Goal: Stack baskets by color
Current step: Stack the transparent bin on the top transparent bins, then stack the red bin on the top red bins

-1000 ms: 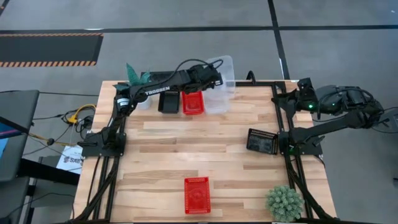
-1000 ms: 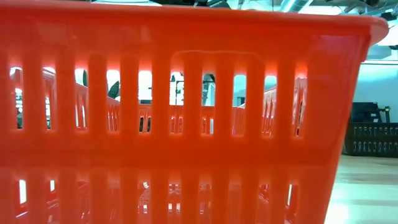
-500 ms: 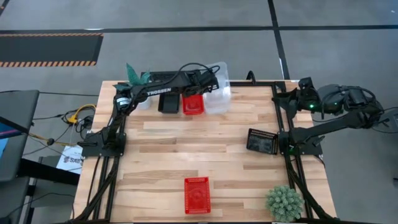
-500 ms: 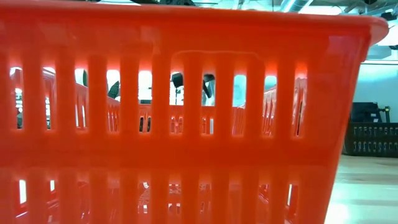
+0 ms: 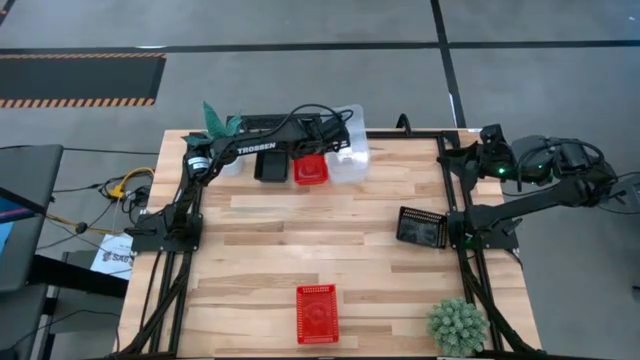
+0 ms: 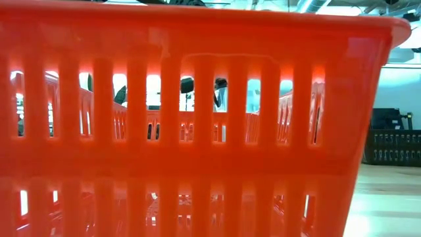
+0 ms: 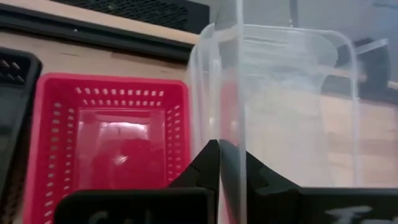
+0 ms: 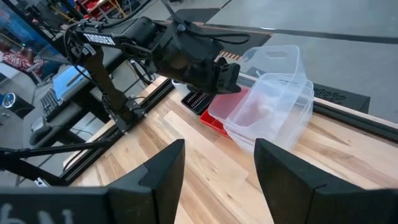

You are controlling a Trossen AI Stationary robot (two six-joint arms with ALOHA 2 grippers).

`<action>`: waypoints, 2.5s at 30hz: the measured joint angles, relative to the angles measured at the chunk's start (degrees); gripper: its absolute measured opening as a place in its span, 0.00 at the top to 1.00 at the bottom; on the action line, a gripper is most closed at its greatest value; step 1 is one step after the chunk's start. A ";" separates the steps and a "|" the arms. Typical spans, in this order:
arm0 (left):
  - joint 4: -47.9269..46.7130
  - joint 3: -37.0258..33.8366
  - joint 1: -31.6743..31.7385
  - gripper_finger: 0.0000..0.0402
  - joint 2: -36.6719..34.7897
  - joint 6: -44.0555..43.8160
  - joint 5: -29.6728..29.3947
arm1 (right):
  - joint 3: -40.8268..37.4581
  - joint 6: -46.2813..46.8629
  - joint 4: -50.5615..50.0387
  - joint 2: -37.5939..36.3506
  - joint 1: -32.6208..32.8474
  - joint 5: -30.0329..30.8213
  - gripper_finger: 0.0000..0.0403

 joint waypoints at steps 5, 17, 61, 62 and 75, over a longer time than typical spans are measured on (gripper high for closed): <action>-2.02 0.02 0.82 1.00 0.00 0.48 0.81 | 0.00 0.00 1.05 0.01 0.00 0.00 0.47; -0.98 0.02 1.14 1.00 0.00 4.45 2.13 | 0.00 0.02 1.31 0.02 0.00 -0.02 0.47; -28.36 23.46 -9.05 0.61 -14.47 30.58 11.88 | 0.02 -11.57 7.81 13.45 -8.87 -11.87 0.47; -29.57 23.36 -10.39 0.61 -15.39 30.54 11.30 | 0.02 -11.79 8.47 14.13 -10.05 -14.63 0.47; -35.13 23.34 -30.87 0.61 -19.52 25.74 2.84 | 0.02 -13.40 11.03 20.16 -16.22 -26.24 0.47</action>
